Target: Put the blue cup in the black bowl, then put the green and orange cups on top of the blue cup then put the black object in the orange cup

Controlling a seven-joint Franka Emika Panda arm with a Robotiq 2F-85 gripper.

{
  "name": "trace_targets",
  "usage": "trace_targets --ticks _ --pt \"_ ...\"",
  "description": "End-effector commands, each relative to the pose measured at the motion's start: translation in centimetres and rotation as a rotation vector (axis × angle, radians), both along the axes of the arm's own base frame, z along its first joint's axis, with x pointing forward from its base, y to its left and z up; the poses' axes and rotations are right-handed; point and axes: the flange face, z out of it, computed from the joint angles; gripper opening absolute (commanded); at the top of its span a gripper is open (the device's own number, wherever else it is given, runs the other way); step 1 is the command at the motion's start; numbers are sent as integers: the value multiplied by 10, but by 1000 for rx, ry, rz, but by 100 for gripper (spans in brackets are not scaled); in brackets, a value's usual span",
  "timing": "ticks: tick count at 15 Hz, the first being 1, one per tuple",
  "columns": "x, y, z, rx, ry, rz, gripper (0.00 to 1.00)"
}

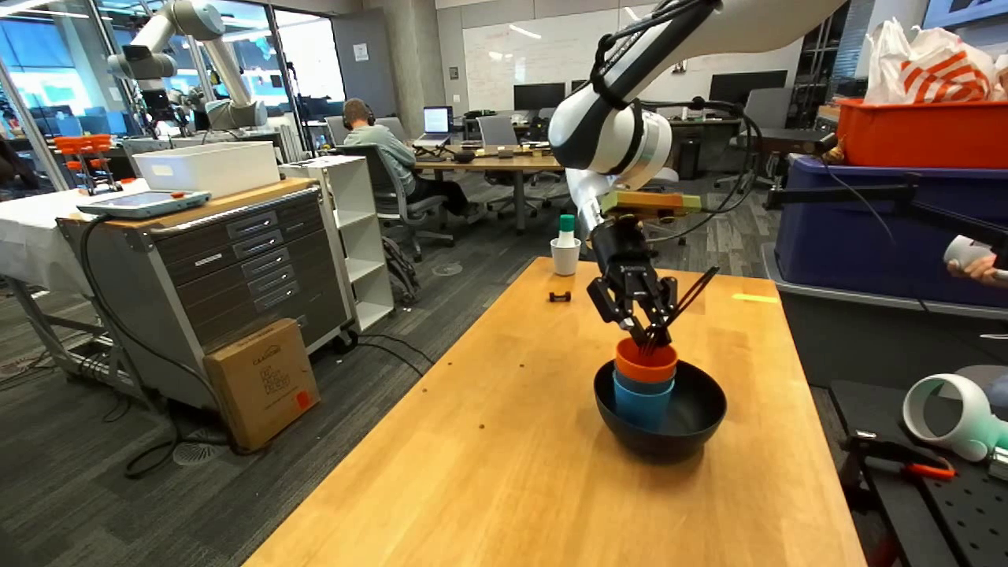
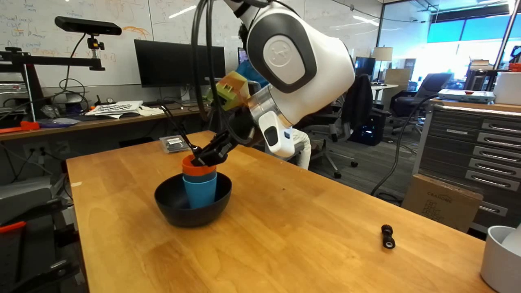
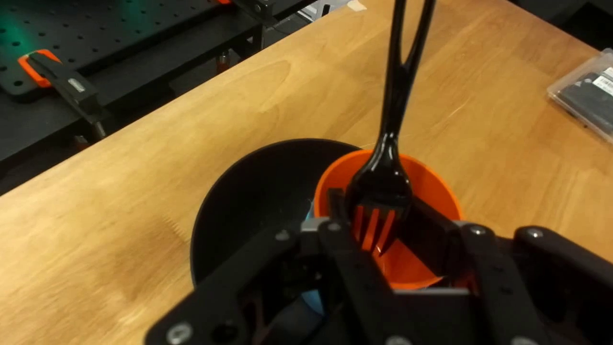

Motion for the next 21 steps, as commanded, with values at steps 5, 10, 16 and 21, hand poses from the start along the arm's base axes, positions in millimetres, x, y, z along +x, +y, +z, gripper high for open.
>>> trace_targets --ticks 5,10,16,21 --pt "17 -2 0 54 17 10 69" --pt "21 -1 15 88 12 21 100" --pt "33 4 50 84 -63 45 100" --pt "46 17 94 -113 -233 107 100"
